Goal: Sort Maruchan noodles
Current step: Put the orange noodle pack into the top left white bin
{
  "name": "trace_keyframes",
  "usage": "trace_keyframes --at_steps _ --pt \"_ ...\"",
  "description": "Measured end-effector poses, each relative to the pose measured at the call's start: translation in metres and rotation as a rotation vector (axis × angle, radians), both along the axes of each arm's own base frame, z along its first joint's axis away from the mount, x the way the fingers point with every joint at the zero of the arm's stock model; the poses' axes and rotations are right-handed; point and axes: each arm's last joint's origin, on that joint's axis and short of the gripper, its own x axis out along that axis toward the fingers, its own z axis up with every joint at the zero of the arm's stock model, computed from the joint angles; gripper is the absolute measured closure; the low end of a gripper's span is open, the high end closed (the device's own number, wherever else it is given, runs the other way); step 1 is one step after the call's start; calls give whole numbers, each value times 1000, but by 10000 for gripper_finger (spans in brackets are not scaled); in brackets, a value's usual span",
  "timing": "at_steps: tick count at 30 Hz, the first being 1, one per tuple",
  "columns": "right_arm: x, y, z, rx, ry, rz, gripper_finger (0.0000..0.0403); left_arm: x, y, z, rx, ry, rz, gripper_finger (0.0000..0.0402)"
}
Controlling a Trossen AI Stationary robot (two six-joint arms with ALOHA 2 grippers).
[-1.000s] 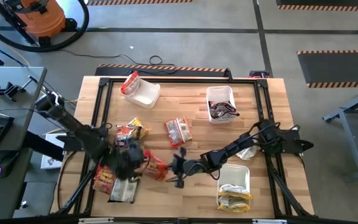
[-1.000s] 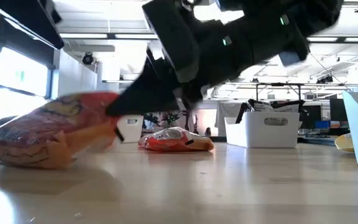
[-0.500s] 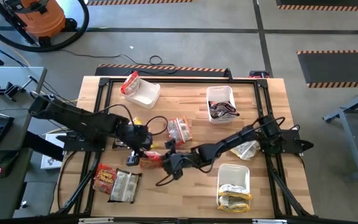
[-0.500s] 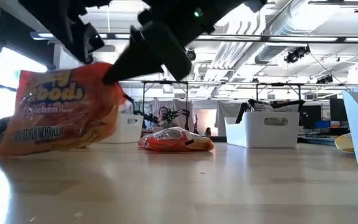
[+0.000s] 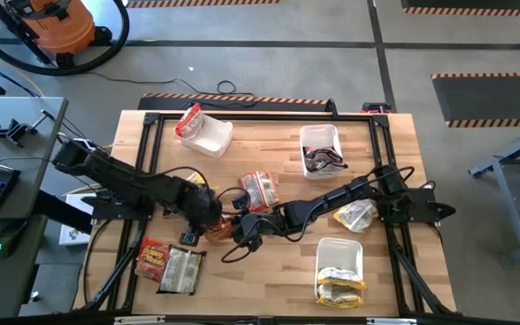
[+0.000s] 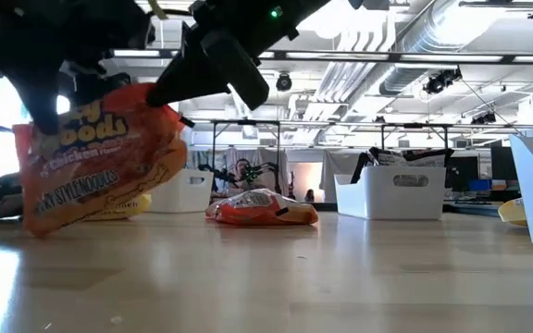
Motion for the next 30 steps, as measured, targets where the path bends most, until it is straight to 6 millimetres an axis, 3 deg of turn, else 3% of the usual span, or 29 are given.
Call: trace_keyframes --at_steps 4,10,13,19,23,30 --pt "-4 -1 6 -22 28 -35 403 -1 -2 -2 62 8 -2 279" --pt "-18 -3 35 53 13 -60 403 -6 -1 5 175 -54 36 383" --pt "-29 -6 48 131 40 -105 401 -10 1 10 261 -97 55 394" --pt "-75 -24 77 329 202 -221 379 -15 0 20 518 -204 -25 393" --pt "-99 -43 68 555 197 -154 373 -13 -3 21 700 -238 -159 394" --pt "-119 -97 17 899 12 -146 362 -4 -18 7 831 -385 -457 395"
